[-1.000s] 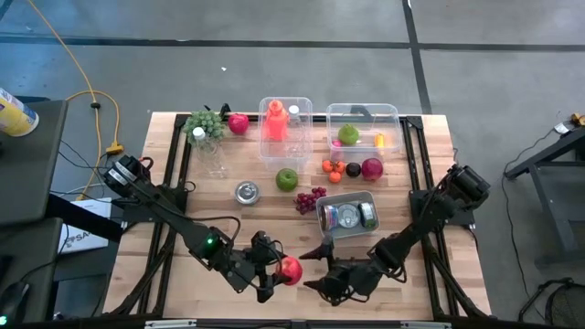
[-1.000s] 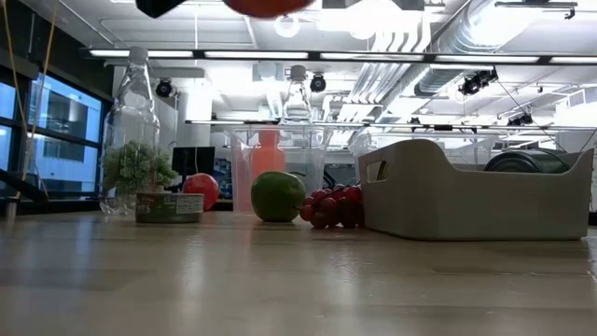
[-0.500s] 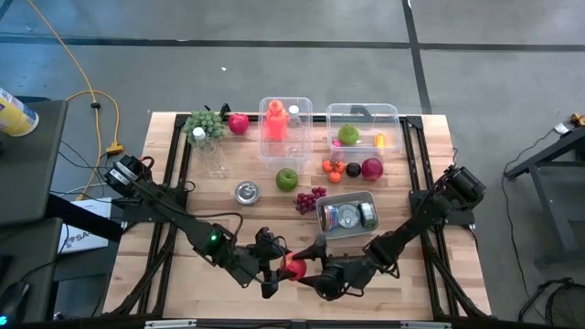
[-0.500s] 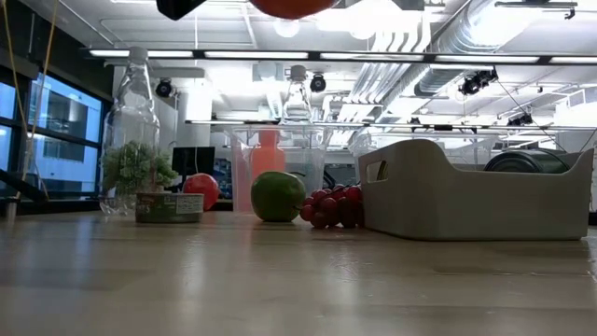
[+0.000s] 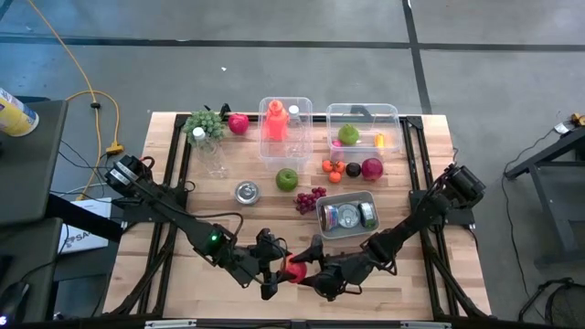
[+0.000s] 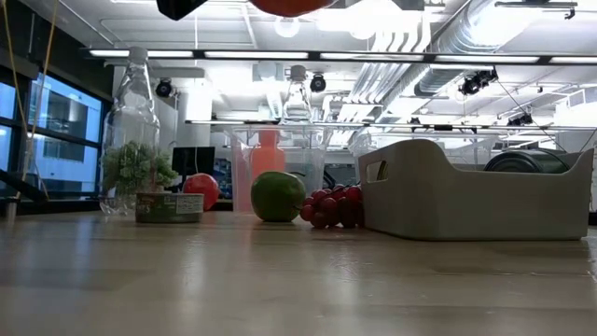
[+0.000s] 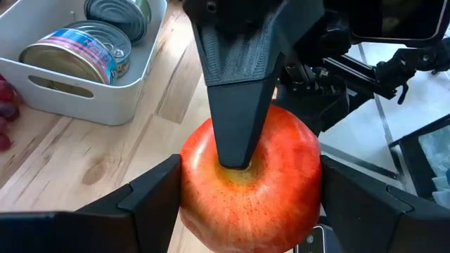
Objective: Pick & Place Food Item
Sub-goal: Put the bottom red apple into the right transparent bin
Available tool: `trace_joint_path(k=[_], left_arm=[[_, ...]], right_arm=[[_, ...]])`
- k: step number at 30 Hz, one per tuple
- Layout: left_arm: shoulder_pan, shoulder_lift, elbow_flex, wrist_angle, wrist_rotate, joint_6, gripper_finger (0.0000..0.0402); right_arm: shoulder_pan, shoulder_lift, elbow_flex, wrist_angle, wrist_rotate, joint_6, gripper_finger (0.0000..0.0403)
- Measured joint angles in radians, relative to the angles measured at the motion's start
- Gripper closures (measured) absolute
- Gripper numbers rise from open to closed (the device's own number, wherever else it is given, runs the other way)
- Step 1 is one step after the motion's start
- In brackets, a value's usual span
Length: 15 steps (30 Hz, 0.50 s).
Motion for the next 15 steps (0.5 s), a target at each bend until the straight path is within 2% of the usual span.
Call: trace_joint_path(k=[3,8,11,15], left_arm=[[0.000,0.000,0.000,0.000,-0.001,0.005,0.0118],[0.000,0.000,0.000,0.009,-0.004,0.049,0.0112],[0.000,0.000,0.000,0.010,-0.004,0.065,0.0095],[0.000,-0.004,0.003,0.036,-0.018,0.080,0.0060]], right_arm=[[0.000,0.000,0.000,-0.007,0.001,0.000,0.0131],[0.000,-0.001,0.000,-0.014,0.007,-0.003,0.0123],[0.000,-0.001,0.000,-0.015,0.008,0.001,0.0110],[0.000,0.003,-0.005,-0.049,-0.013,0.018,0.0117]])
